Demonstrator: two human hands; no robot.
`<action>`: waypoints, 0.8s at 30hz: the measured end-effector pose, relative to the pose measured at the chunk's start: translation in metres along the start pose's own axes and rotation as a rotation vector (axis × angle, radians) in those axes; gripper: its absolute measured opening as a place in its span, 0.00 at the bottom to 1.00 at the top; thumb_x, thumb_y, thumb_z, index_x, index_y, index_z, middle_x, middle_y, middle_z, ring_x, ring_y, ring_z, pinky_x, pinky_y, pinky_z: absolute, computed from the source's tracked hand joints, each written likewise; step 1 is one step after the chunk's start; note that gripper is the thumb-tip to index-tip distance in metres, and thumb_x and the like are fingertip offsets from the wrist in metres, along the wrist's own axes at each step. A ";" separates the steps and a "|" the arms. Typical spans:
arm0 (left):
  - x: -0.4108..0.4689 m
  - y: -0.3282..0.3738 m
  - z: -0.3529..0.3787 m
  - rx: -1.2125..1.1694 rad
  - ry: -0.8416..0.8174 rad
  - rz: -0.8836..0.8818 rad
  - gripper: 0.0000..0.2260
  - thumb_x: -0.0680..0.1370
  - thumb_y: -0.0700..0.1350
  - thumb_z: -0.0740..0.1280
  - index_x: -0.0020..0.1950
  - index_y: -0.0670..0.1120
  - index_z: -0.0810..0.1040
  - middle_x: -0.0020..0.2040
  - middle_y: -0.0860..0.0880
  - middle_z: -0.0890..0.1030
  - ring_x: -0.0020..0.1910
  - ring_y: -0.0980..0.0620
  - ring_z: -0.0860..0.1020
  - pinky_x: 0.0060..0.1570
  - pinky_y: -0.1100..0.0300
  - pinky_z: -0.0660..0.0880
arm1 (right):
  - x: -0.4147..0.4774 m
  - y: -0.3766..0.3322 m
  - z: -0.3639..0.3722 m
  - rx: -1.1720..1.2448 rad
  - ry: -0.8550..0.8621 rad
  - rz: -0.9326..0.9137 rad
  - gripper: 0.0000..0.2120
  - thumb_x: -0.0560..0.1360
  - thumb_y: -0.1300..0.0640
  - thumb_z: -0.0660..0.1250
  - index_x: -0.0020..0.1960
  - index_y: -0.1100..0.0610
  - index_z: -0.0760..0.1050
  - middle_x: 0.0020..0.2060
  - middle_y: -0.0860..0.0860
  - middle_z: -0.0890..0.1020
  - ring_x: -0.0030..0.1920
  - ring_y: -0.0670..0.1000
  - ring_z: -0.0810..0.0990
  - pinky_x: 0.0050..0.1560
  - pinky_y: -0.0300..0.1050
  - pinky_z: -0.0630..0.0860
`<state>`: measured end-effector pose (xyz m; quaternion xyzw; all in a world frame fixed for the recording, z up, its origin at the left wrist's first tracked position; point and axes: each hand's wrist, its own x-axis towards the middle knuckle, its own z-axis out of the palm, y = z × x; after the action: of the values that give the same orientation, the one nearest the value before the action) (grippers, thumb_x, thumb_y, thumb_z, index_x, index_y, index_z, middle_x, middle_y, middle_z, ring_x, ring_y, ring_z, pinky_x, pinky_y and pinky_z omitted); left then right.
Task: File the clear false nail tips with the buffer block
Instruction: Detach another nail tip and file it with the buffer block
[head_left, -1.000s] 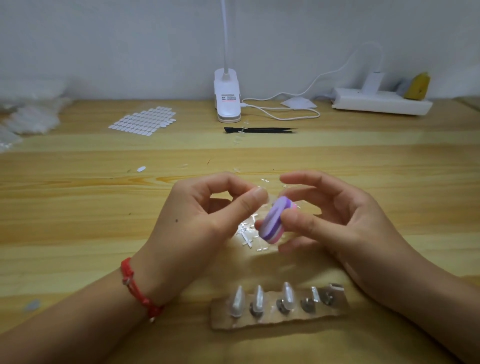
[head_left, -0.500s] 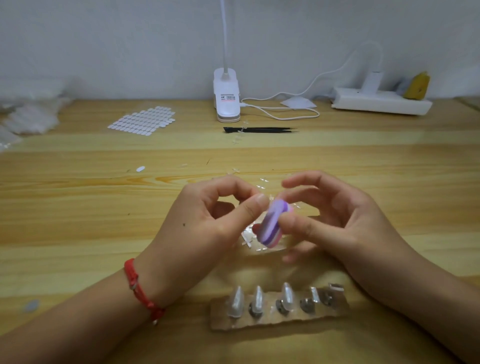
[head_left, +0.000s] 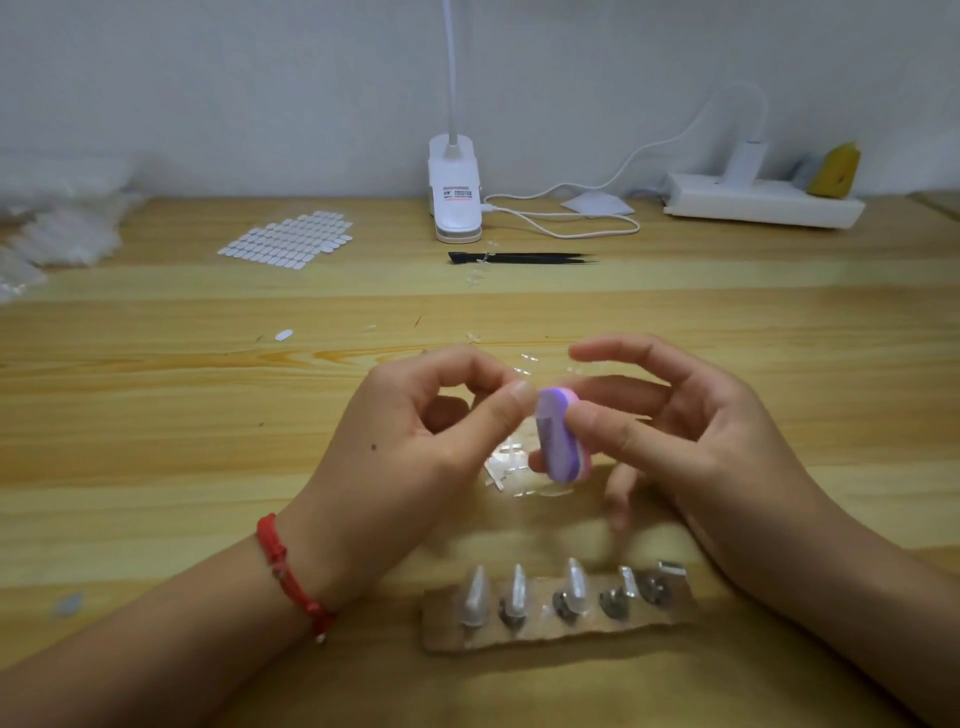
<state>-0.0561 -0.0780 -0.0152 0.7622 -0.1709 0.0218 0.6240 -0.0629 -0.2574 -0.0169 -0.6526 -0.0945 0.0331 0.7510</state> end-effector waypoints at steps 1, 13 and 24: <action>0.000 0.001 0.001 0.007 -0.026 0.005 0.09 0.72 0.50 0.71 0.36 0.46 0.79 0.23 0.55 0.68 0.23 0.56 0.63 0.24 0.67 0.59 | 0.000 0.001 0.000 0.010 0.012 -0.006 0.17 0.63 0.56 0.77 0.51 0.52 0.80 0.45 0.57 0.86 0.36 0.59 0.85 0.22 0.38 0.74; 0.000 0.002 0.002 0.025 -0.030 0.043 0.08 0.71 0.51 0.73 0.35 0.48 0.81 0.25 0.56 0.73 0.24 0.57 0.66 0.25 0.66 0.61 | 0.003 0.002 -0.005 0.043 0.082 0.054 0.09 0.70 0.58 0.66 0.45 0.49 0.84 0.44 0.55 0.86 0.28 0.46 0.74 0.21 0.35 0.65; -0.001 0.011 0.000 -0.182 -0.022 -0.092 0.07 0.67 0.52 0.71 0.37 0.49 0.85 0.23 0.55 0.75 0.20 0.58 0.68 0.25 0.74 0.65 | -0.008 -0.011 0.007 -0.244 0.052 -0.127 0.08 0.63 0.49 0.74 0.38 0.52 0.84 0.29 0.43 0.81 0.31 0.37 0.78 0.35 0.26 0.71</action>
<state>-0.0603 -0.0794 -0.0052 0.7098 -0.1438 -0.0310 0.6889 -0.0725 -0.2535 -0.0061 -0.7323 -0.1194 -0.0433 0.6690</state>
